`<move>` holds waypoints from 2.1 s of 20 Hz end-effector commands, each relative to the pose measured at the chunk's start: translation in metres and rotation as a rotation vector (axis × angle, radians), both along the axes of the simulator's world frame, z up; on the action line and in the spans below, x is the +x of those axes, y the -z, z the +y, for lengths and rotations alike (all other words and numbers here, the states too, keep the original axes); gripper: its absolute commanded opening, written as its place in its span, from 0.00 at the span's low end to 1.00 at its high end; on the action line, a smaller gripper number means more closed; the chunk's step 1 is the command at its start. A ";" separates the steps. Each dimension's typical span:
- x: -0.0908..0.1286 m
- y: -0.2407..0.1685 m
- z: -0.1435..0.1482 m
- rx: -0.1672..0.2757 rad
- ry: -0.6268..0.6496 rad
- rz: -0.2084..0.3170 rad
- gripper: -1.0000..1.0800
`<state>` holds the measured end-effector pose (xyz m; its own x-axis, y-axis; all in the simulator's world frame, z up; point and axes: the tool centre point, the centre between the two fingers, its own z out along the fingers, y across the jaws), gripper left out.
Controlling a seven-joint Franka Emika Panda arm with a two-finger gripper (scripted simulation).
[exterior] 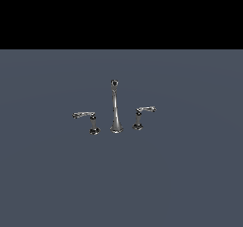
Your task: Turn on the faucet by rotating a designated handle.
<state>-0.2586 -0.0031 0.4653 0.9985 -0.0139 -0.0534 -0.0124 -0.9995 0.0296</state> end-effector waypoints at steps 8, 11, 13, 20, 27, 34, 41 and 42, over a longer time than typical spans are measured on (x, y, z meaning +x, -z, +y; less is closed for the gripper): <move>0.001 0.007 0.005 0.000 0.025 -0.001 0.00; 0.003 0.014 0.011 0.000 0.052 -0.002 0.00; 0.004 0.020 0.016 -0.001 0.074 -0.003 0.00; 0.014 0.051 0.039 -0.001 0.187 -0.008 0.00; 0.030 0.091 0.067 -0.002 0.333 -0.014 0.00; 0.051 0.132 0.093 -0.002 0.480 -0.020 0.00; 0.076 0.172 0.116 -0.001 0.624 -0.026 0.00; 0.080 0.177 0.119 -0.001 0.644 -0.026 0.00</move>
<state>-0.1846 0.1111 0.2966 0.8102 -0.5855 -0.0294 -0.5850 -0.8107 0.0236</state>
